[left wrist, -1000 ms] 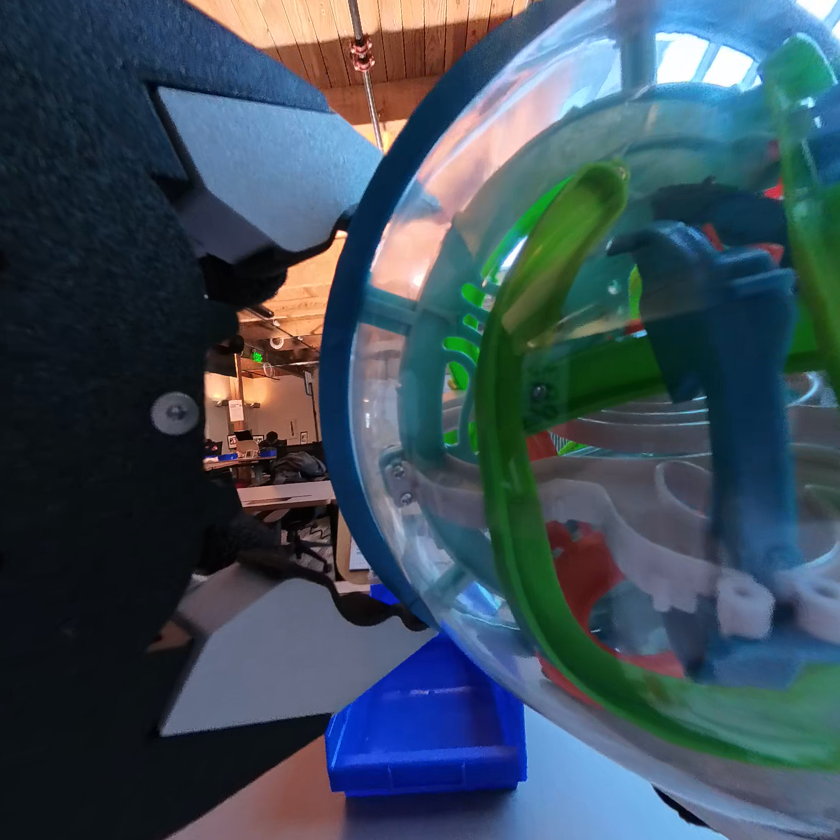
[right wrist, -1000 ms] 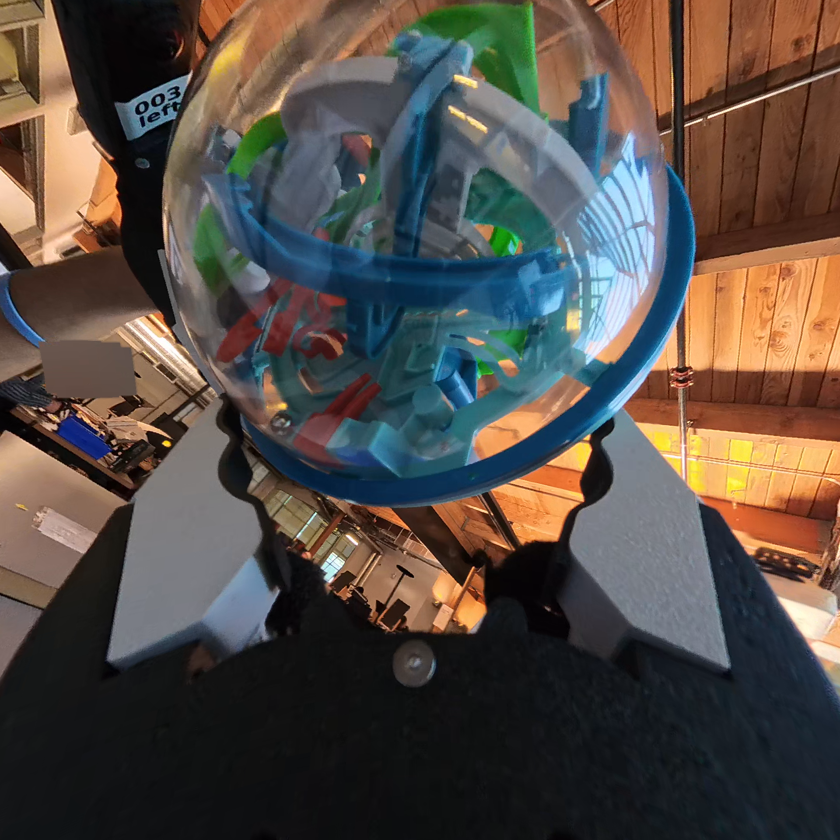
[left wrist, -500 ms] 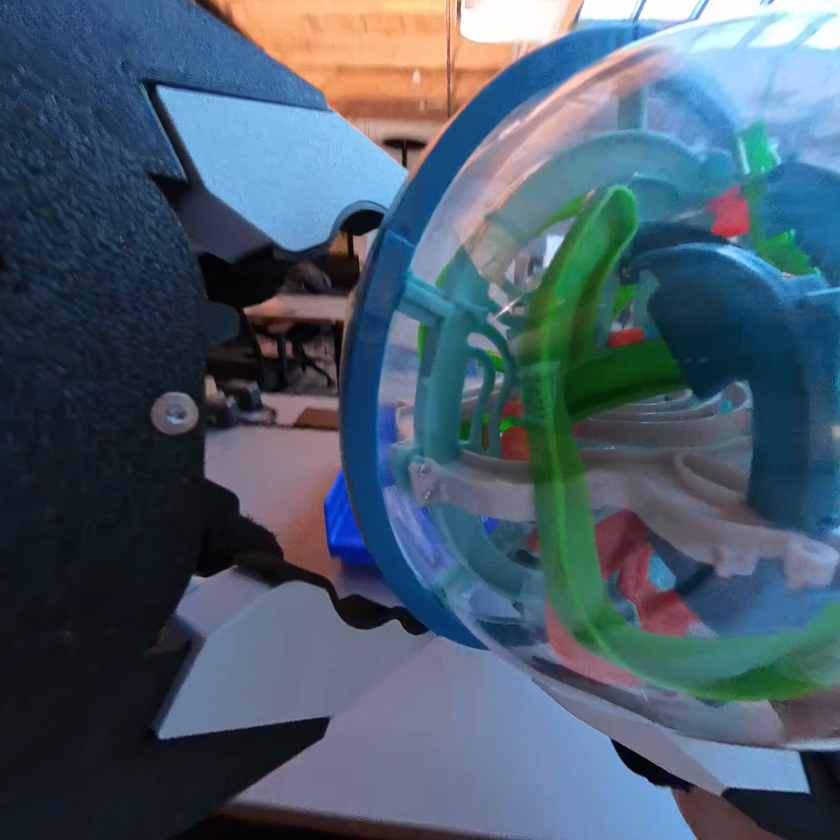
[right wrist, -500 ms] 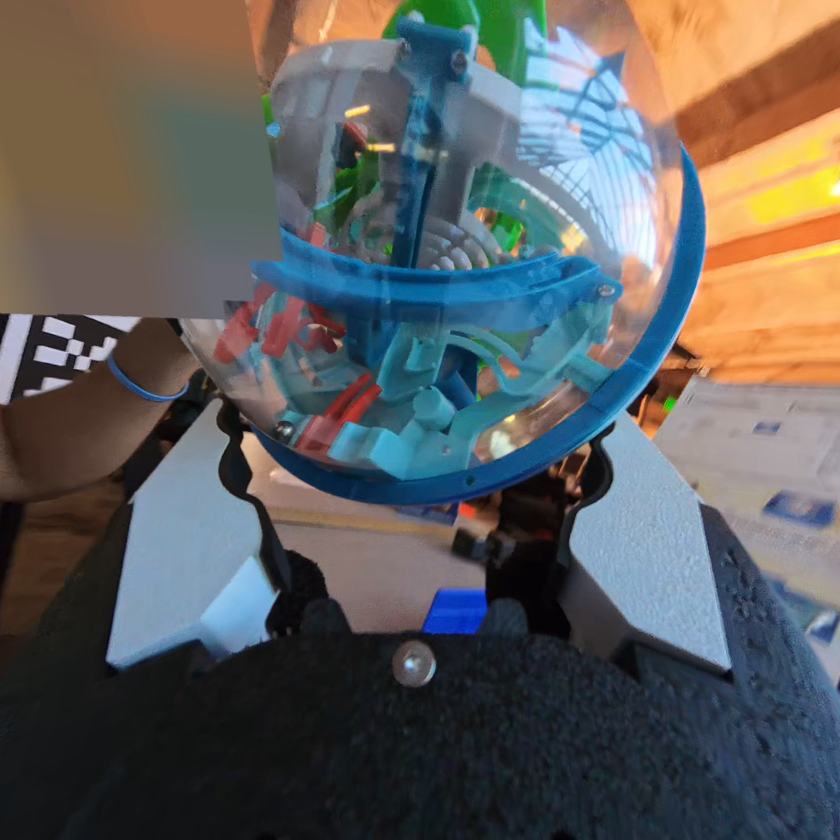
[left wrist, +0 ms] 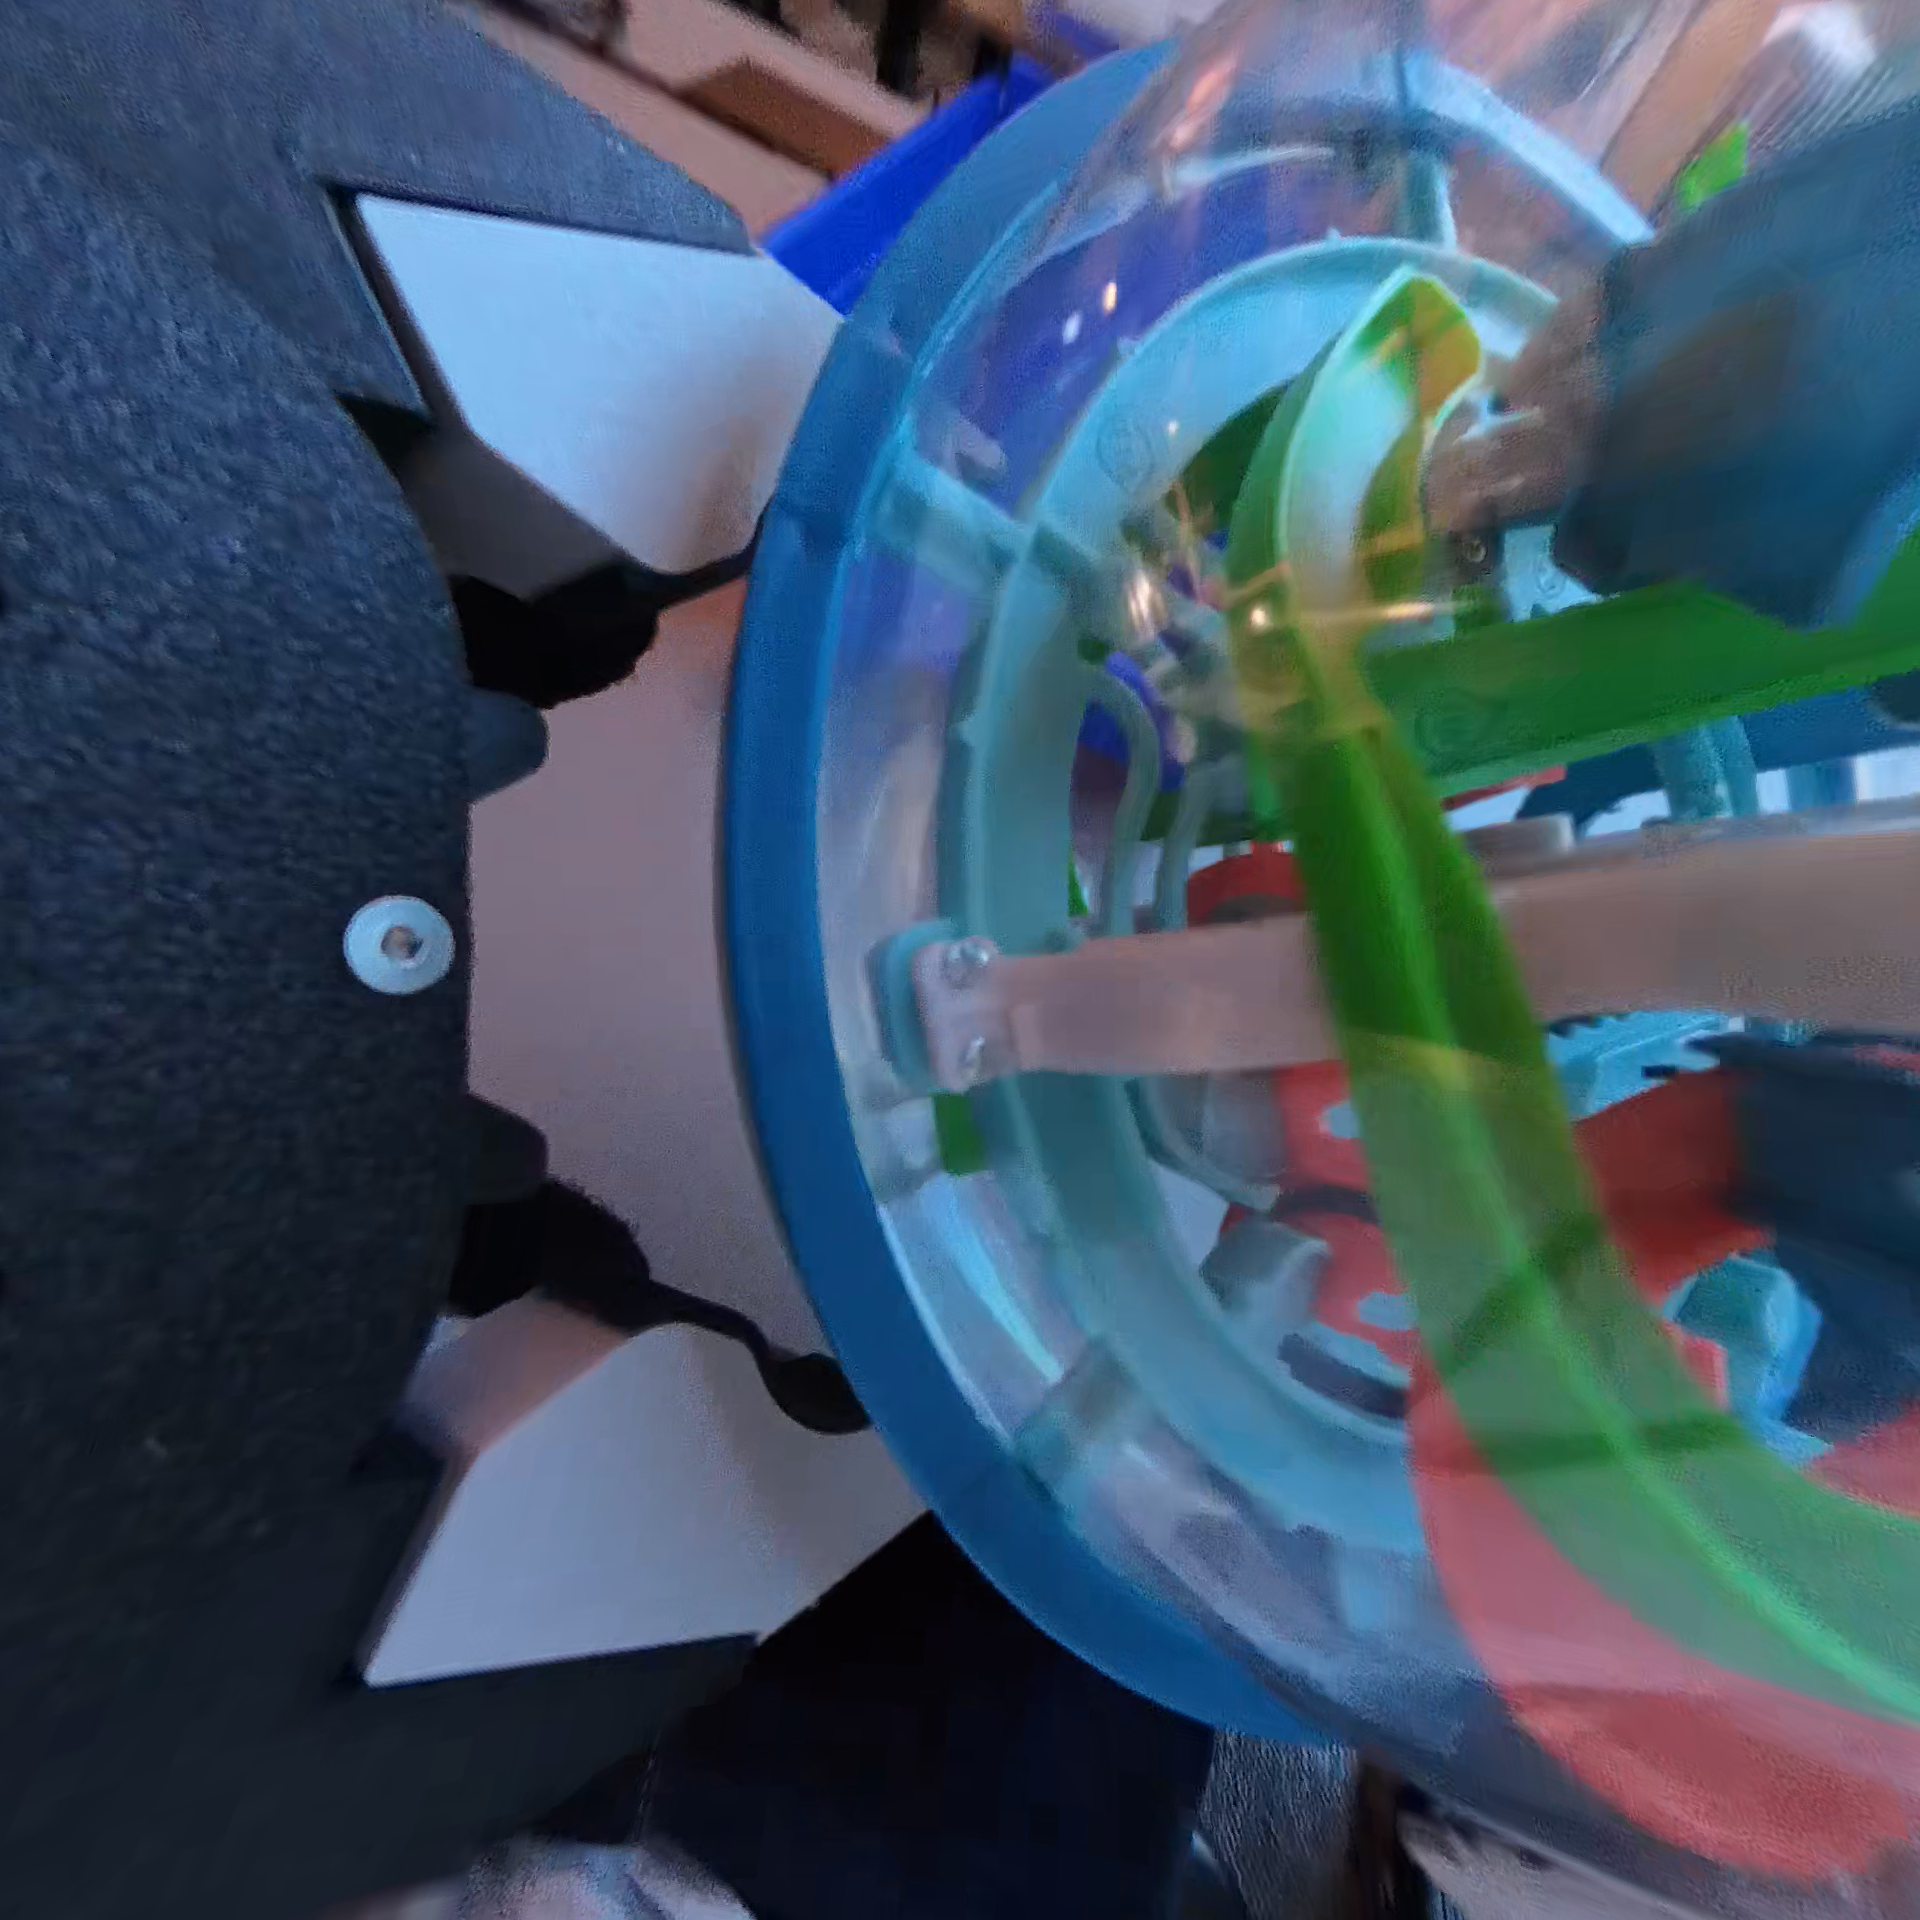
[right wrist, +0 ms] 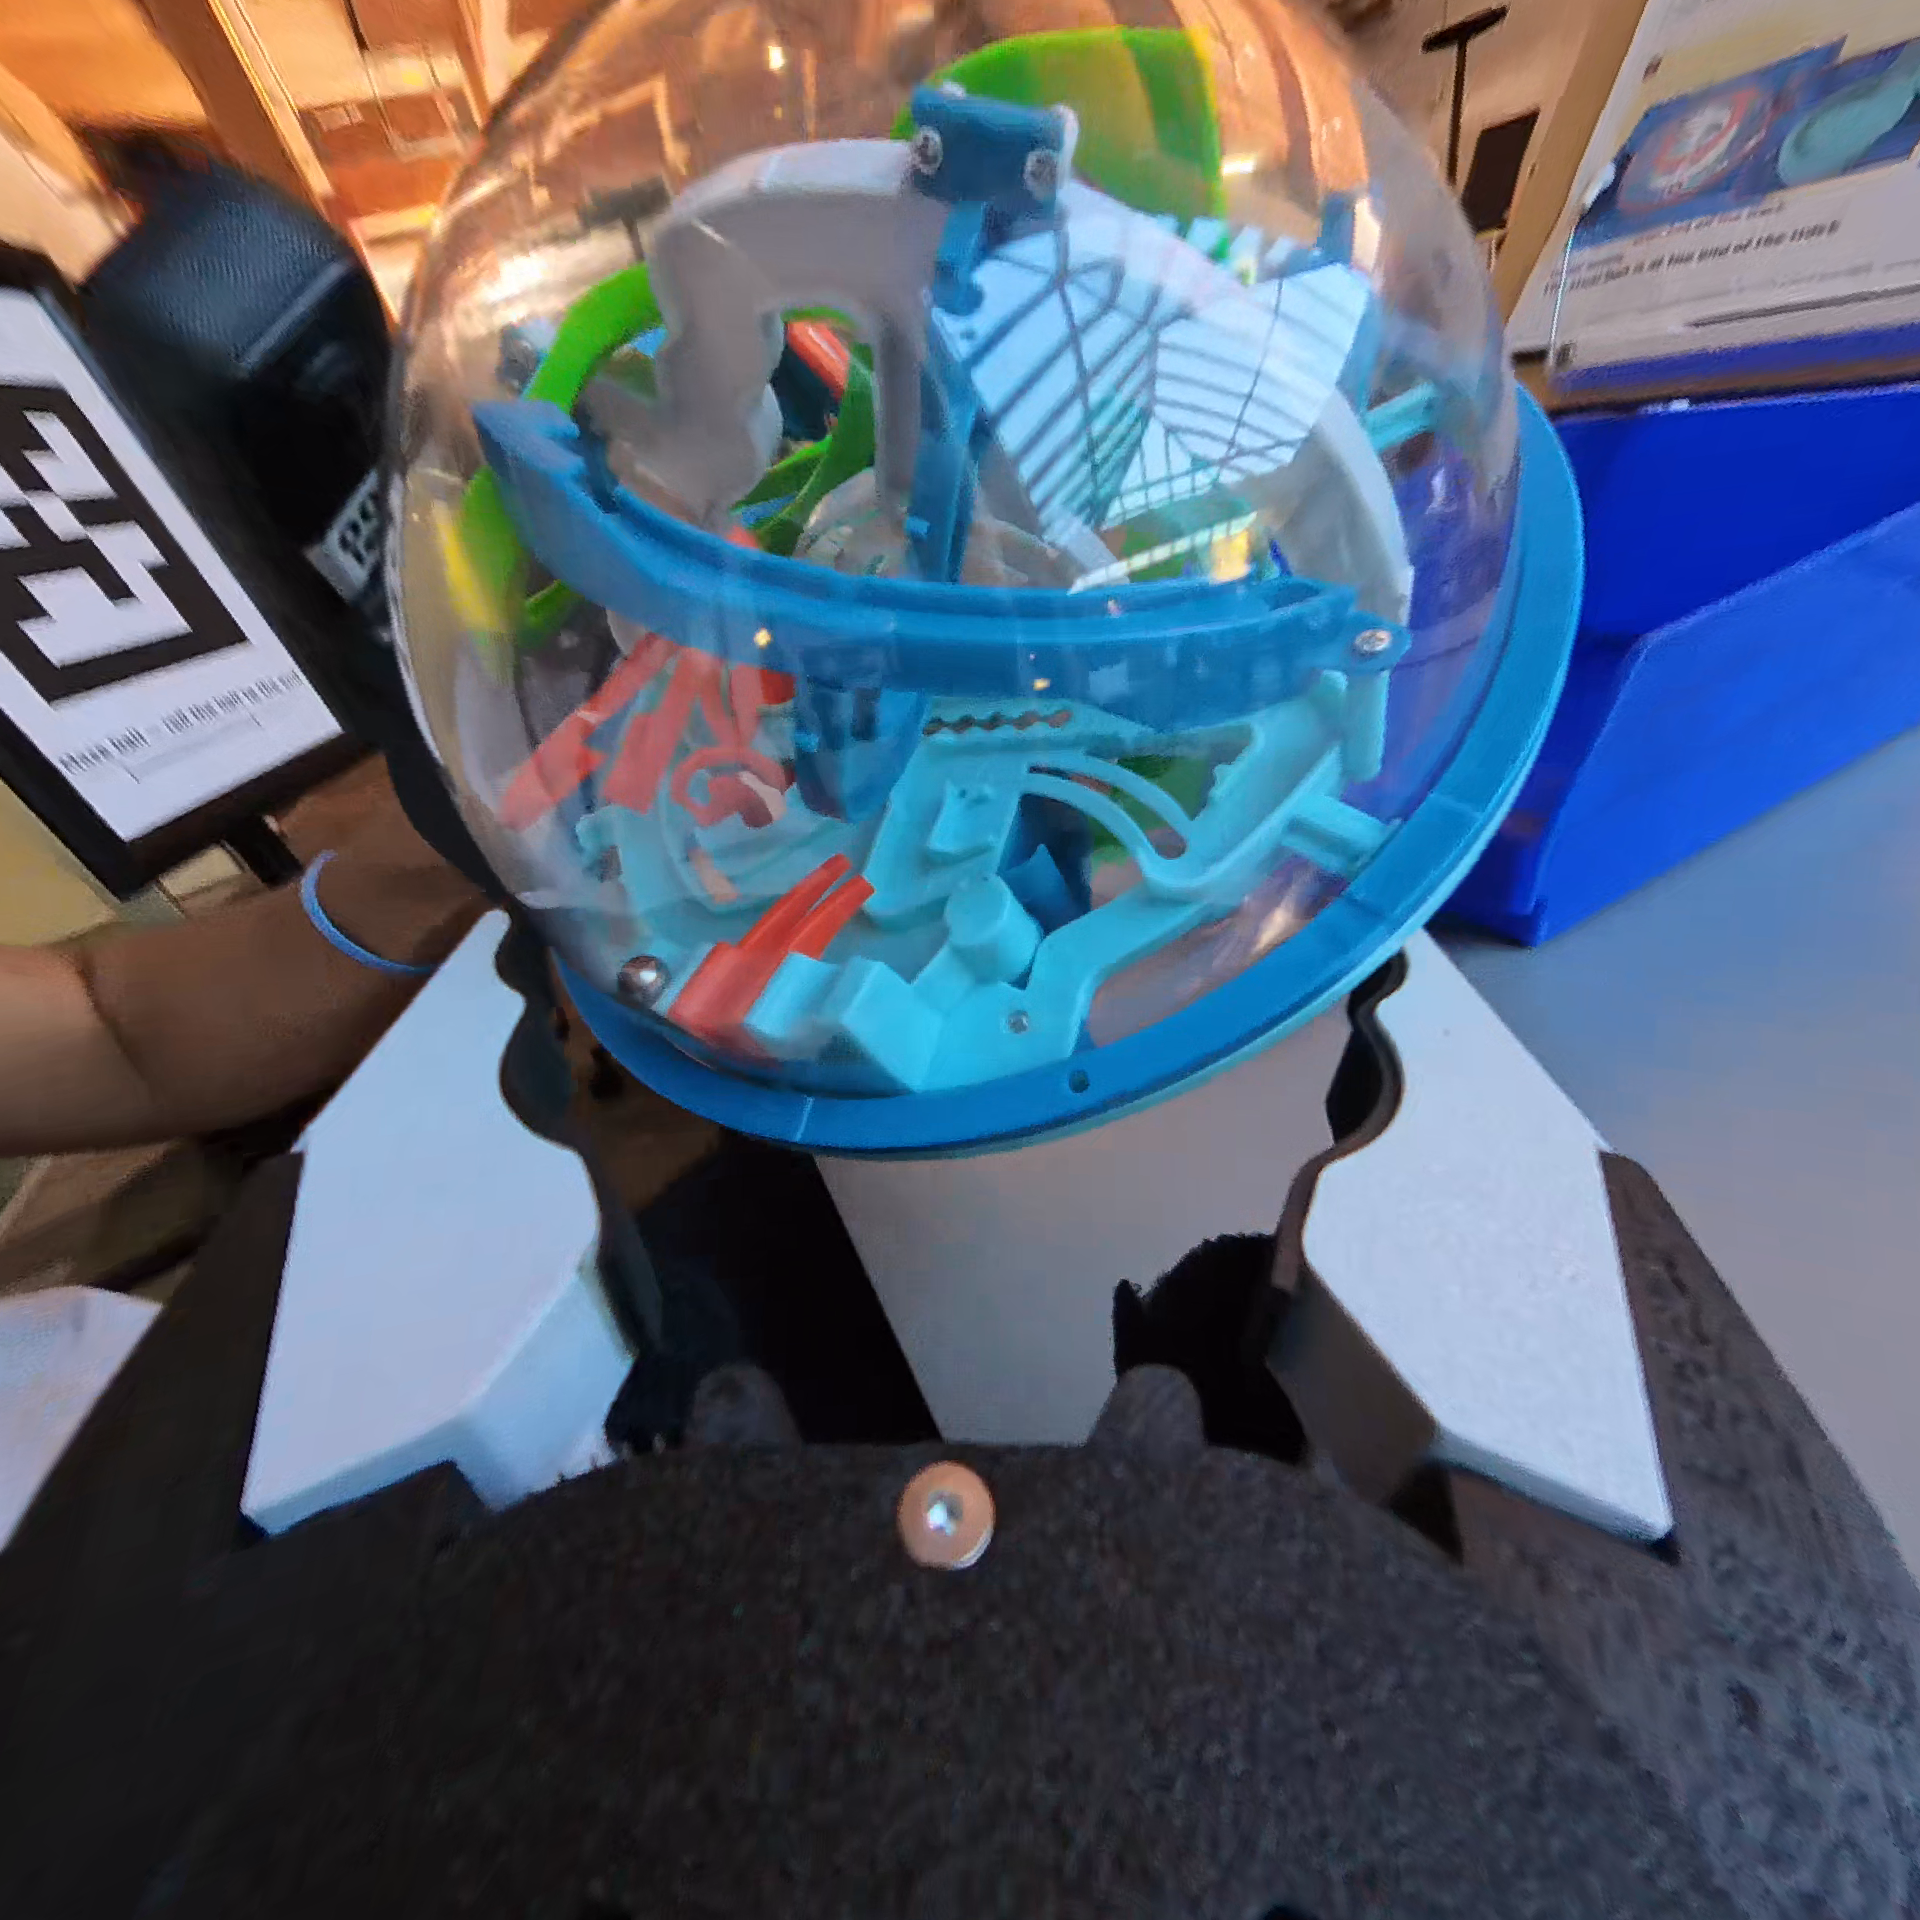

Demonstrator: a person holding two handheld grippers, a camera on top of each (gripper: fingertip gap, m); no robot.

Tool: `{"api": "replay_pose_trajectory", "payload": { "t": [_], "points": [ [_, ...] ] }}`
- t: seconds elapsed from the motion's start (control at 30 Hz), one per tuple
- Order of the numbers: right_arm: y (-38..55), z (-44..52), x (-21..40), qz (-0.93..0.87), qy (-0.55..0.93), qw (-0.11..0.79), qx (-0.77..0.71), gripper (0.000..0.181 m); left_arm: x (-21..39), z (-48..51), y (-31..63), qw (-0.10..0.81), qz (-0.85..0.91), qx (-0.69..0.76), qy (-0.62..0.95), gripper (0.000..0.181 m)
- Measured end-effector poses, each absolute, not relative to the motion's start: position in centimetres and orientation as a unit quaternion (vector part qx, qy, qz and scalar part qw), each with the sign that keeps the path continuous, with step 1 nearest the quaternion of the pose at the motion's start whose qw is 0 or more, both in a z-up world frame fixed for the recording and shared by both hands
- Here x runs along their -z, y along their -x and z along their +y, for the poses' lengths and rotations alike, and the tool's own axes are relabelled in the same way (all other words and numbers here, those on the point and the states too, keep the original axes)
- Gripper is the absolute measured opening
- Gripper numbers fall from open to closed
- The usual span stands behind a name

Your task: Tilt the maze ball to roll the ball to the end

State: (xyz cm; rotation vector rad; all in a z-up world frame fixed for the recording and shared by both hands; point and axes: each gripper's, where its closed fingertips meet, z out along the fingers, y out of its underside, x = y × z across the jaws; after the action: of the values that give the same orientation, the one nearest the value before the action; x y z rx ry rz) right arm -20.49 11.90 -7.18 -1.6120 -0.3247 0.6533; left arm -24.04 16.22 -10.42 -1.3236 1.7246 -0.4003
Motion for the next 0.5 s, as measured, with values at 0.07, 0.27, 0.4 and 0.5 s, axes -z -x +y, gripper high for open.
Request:
{"api": "replay_pose_trajectory", "payload": {
  "t": [0.07, 0.27, 0.4, 0.5],
  "points": [
    [20.6, 12.2, 8.2, -0.148, 0.715, 0.625, -0.276, 0.147, 11.4, 16.2, 24.3, 0.433, 0.696, 0.182, 0.543, 0.158],
    [21.5, 12.2, 11.0, -0.137, 0.781, 0.536, -0.290, 0.147, 12.3, 15.6, 24.7, 0.391, 0.670, 0.293, 0.559, 0.159],
    [21.1, 12.2, 11.1, -0.149, 0.780, 0.547, -0.265, 0.147, 13.6, 15.3, 25.0, 0.365, 0.673, 0.302, 0.568, 0.159],
    [20.6, 12.3, 10.7, -0.143, 0.778, 0.554, -0.262, 0.147, 14.6, 15.1, 24.8, 0.346, 0.676, 0.298, 0.578, 0.159]
  ]
}}
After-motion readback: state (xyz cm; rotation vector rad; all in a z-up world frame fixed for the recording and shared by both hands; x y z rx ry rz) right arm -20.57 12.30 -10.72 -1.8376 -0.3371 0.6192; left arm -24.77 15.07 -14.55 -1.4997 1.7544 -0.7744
